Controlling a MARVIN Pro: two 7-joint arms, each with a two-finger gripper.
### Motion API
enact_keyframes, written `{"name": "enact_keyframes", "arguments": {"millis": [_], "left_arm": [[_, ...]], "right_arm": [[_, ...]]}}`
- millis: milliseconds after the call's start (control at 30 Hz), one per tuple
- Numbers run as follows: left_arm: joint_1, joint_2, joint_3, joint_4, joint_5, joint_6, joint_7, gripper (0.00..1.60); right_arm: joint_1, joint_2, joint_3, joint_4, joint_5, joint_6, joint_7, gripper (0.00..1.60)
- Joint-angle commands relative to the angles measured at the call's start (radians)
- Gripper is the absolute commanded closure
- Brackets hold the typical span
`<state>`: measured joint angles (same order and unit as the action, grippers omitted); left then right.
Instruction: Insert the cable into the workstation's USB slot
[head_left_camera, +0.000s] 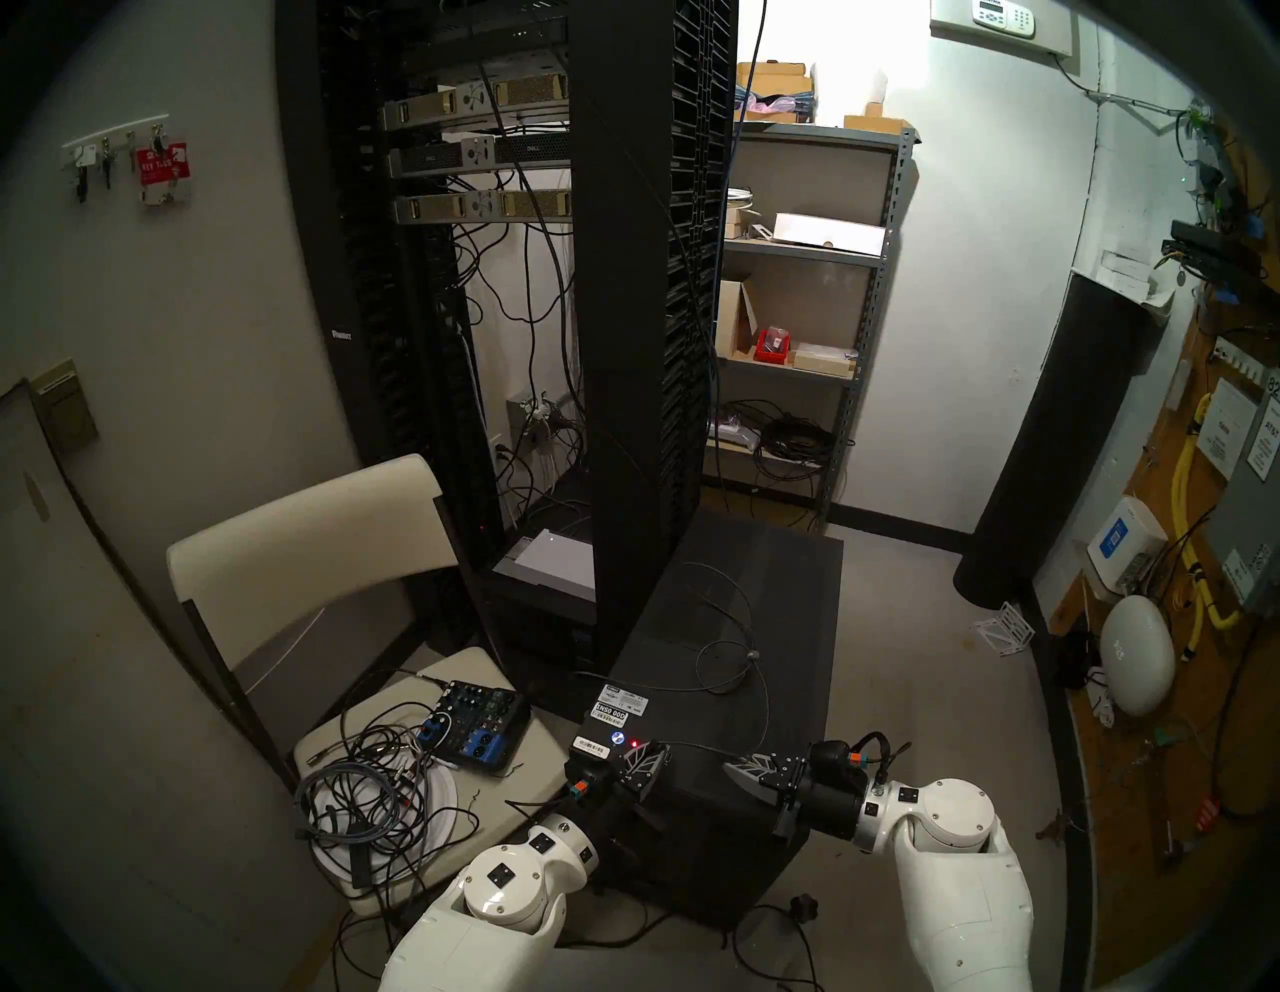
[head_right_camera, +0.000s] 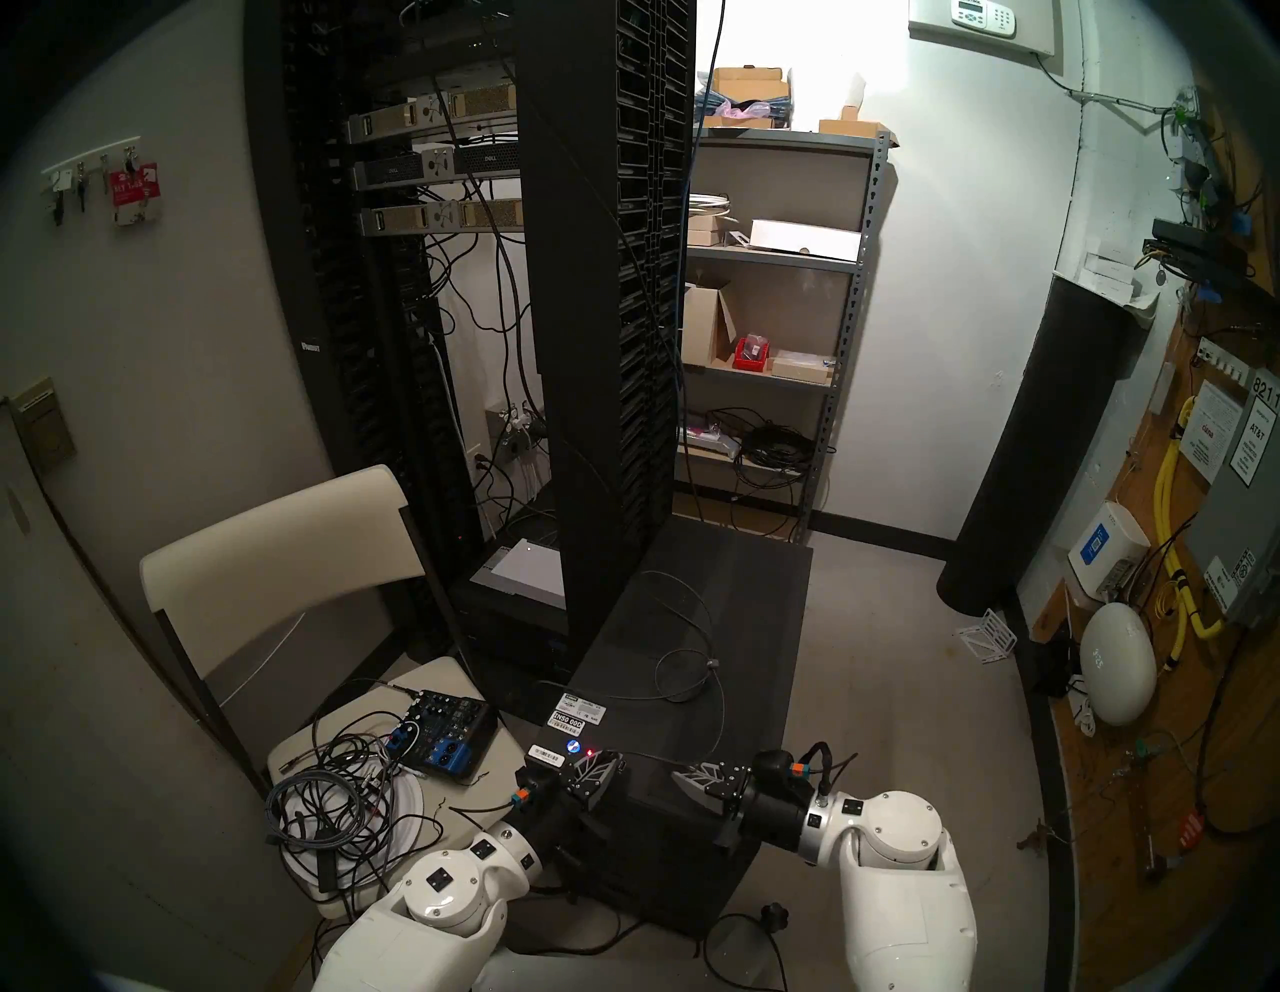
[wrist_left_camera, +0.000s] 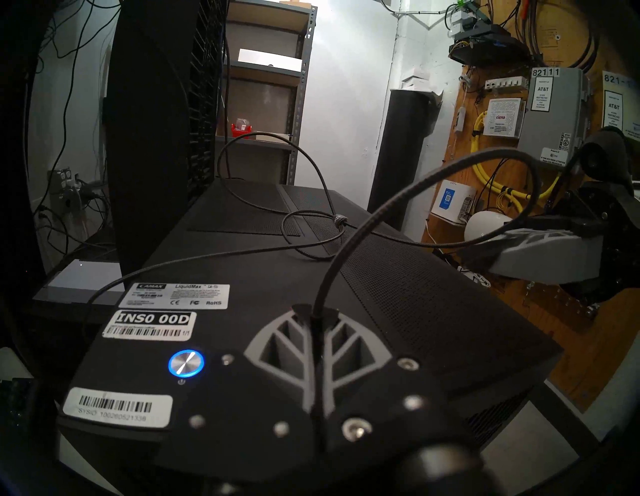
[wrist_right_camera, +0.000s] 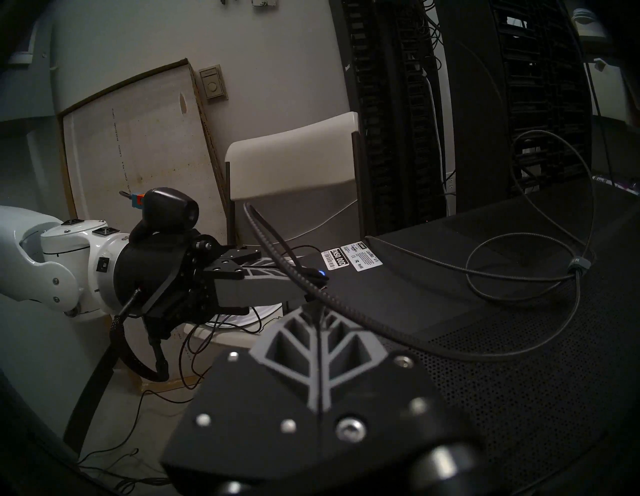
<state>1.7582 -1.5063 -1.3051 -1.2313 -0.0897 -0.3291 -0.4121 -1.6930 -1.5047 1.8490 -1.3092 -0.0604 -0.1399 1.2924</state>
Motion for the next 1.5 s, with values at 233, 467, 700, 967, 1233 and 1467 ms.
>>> {"name": "enact_keyframes", "arguments": {"millis": [233,467,700,967,1233,1467], "left_arm": [[-0.025,-0.006,0.003,0.021,0.014,-0.01,0.02,1.6],[-0.03,-0.001,0.001,0.024,0.011,-0.013,0.023,1.6],[-0.022,0.002,0.005,0.016,0.011,-0.006,0.02,1.6],[-0.001,0.001,0.011,-0.014,0.007,0.016,0.018,1.6],[0.003,-0.003,0.012,-0.029,0.002,0.026,0.016,1.6],[-0.015,-0.005,0.011,0.014,0.016,0.004,0.033,1.6]], "right_arm": [[0.006,-0.007,0.008,-0.013,0.01,0.006,0.009,1.6],[0.006,-0.011,0.009,-0.016,0.008,0.007,0.013,1.6],[0.004,-0.015,0.011,-0.02,0.004,0.011,0.016,1.6],[0.004,-0.017,0.014,-0.019,0.004,0.012,0.018,1.6],[0.005,-0.019,0.02,-0.015,0.004,0.011,0.02,1.6],[0.002,-0.021,0.026,-0.019,0.004,0.013,0.023,1.6]]}}
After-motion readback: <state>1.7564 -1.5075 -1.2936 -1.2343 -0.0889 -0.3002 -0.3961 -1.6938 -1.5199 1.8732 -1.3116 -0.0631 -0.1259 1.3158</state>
